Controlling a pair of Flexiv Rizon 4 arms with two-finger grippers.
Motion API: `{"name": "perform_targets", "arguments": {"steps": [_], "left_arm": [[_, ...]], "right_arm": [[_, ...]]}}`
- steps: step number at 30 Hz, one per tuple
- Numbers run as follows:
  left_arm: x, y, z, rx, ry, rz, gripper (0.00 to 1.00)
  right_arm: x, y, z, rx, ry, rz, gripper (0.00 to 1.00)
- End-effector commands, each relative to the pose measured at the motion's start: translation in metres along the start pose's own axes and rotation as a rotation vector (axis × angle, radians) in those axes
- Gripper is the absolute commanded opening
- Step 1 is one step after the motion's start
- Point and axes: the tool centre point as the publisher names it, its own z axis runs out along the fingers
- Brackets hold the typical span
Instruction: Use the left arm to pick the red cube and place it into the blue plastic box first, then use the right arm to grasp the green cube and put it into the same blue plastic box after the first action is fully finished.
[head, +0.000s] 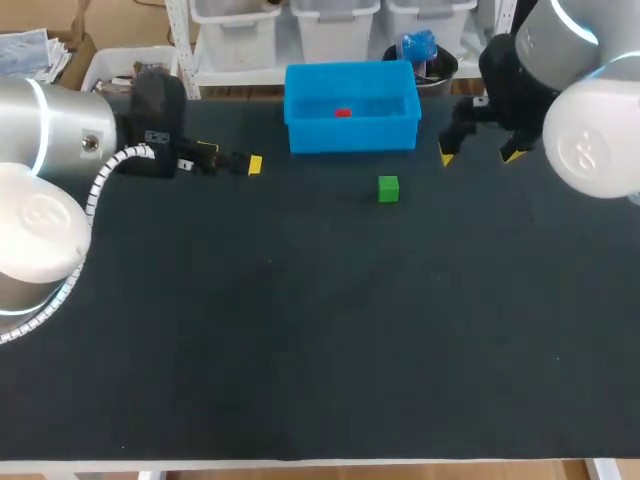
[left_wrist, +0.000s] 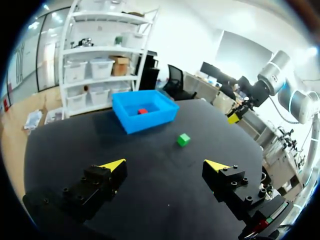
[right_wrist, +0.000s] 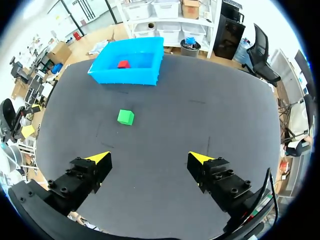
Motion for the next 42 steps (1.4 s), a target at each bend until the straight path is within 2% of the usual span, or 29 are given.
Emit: {"name": "perform_targets", "arguments": {"steps": [1,4,14,21,32,42], "left_arm": [[0.001,0.002,0.000,0.006,-0.006,0.002,1.00],[0.001,0.002,0.000,0.006,-0.006,0.002,1.00],[0.001,0.002,0.000,0.006,-0.006,0.002,1.00],[0.001,0.002,0.000,0.006,-0.006,0.002,1.00],[0.001,0.002,0.000,0.006,-0.006,0.002,1.00],[0.001,0.002,0.000,0.006,-0.006,0.002,1.00]], "right_arm": [[-0.002,0.006,0.009,0.033,0.026,0.018,1.00],[-0.007,0.016,0.021,0.085,0.052,0.030,1.00],[-0.022,0.048,0.044,0.130,0.129,0.047,1.00],[-0.024,0.069,0.057,0.154,0.168,0.044,1.00],[-0.031,0.076,0.064,0.216,0.182,0.087,1.00],[-0.034,0.078,0.065,0.197,0.168,0.109,1.00]]}}
